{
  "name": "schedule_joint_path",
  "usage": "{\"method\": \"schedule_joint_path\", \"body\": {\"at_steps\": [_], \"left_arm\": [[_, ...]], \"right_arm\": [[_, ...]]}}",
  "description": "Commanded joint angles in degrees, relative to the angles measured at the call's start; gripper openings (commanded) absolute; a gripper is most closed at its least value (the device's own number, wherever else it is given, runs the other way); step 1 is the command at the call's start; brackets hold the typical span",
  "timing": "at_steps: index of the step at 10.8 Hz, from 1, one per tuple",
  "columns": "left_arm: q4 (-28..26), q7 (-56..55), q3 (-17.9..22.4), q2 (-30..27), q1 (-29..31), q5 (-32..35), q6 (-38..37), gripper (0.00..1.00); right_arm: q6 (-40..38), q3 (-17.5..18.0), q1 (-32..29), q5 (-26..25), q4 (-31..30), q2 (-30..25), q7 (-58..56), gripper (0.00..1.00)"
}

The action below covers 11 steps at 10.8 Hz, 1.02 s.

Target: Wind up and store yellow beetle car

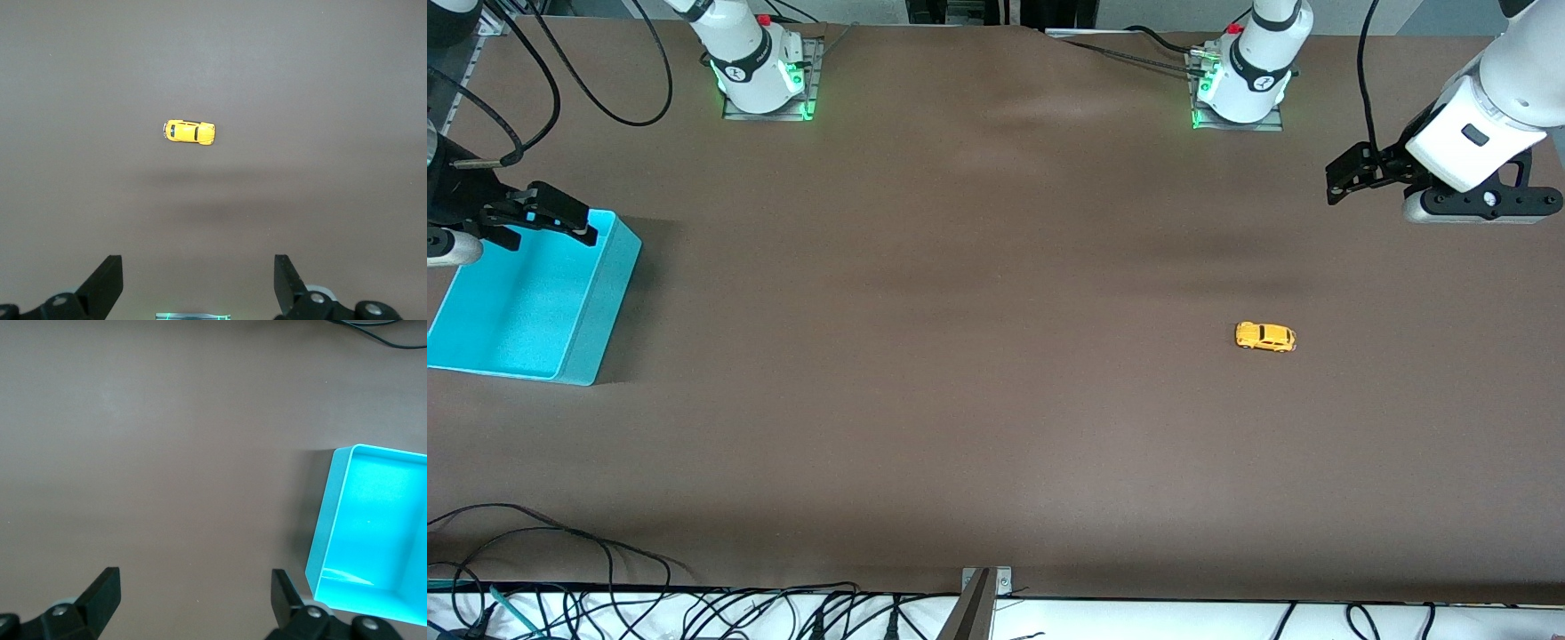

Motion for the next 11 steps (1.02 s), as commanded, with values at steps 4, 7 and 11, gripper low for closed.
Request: {"method": "schedule_joint_path", "body": {"at_steps": [4,7,11], "left_arm": [[1.76,0.90,0.07,0.83,-0.19,1.07,-1.26,1.00],[1.85,0.90,0.07,0.83,-0.28,0.98,-1.26,1.00],[1.76,0.81,-0.02,0.83,-0.28,0.98,-1.26,1.00]], "right_arm": [[-0.56,0.17,-0.14,-1.69,-1.24,-1.58,0.61,1.00],[-0.56,0.17,-0.14,-1.69,-1.33,-1.58,0.61,1.00],[-1.35,0.26,-0.14,-1.16,-1.33,-1.40,0.87,1.00]]}}
